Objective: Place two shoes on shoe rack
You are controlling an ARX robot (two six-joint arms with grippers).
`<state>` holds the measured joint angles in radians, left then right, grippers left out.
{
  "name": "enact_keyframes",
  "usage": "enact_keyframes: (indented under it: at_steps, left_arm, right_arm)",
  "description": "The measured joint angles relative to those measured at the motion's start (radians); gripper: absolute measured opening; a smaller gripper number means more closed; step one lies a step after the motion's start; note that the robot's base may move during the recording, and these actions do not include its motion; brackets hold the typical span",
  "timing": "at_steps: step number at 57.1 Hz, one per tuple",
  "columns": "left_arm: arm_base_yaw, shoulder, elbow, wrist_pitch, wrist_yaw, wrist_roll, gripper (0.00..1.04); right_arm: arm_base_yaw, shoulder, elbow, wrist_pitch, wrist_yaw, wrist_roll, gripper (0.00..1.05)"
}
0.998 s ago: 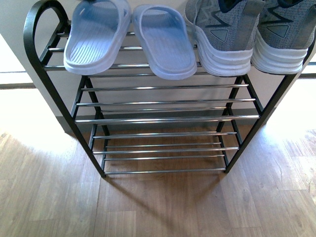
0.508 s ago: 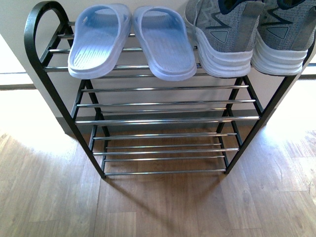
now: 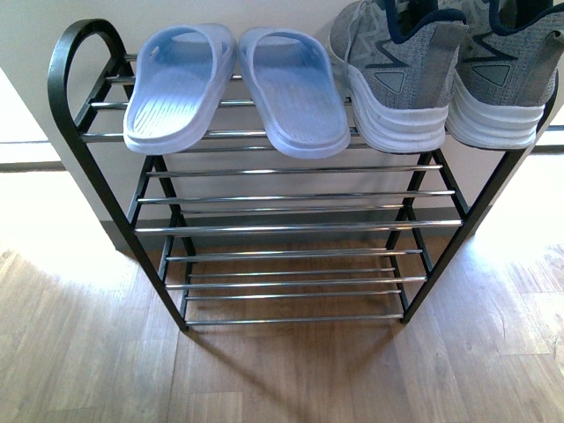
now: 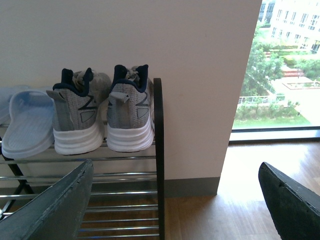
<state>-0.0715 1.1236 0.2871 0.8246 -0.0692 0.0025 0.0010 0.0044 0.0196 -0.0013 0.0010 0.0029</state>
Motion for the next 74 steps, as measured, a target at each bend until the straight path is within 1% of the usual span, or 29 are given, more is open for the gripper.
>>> enact_keyframes:
  at_steps: [1,4,11,25,37,41,43,57,74]
  left_arm:
    - [0.003,-0.012,-0.011,0.000,0.002,0.000,0.01]
    - [0.044,-0.061,-0.053,-0.001,0.060,0.000,0.01]
    - [0.068,-0.126,-0.101,-0.018,0.063,-0.001,0.01]
    - [0.068,-0.264,-0.176,-0.084,0.069,0.000,0.01]
    - [0.068,-0.401,-0.223,-0.173,0.069,0.000,0.01]
    - [0.068,-0.411,-0.254,-0.138,0.069,0.000,0.01]
    - [0.069,-0.428,-0.269,-0.148,0.069,0.000,0.01]
    - [0.069,-0.591,-0.273,-0.299,0.069,0.000,0.01]
    - [0.069,-0.726,-0.273,-0.427,0.069,0.000,0.01]
  right_arm:
    - [0.000,0.000,0.000,0.000,0.000,0.000,0.96]
    - [0.000,0.000,0.000,0.000,0.000,0.000,0.96]
    - [0.000,0.000,0.000,0.000,0.000,0.000,0.96]
    - [0.000,0.000,0.000,0.000,0.000,0.000,0.96]
    - [0.000,0.000,0.000,0.000,0.000,0.000,0.96]
    - [0.000,0.000,0.000,0.000,0.000,0.000,0.96]
    - [0.000,0.000,0.000,0.000,0.000,0.000,0.96]
    - [0.000,0.000,0.000,0.000,0.000,0.000,0.96]
    - [0.000,0.000,0.000,0.000,0.000,0.000,0.96]
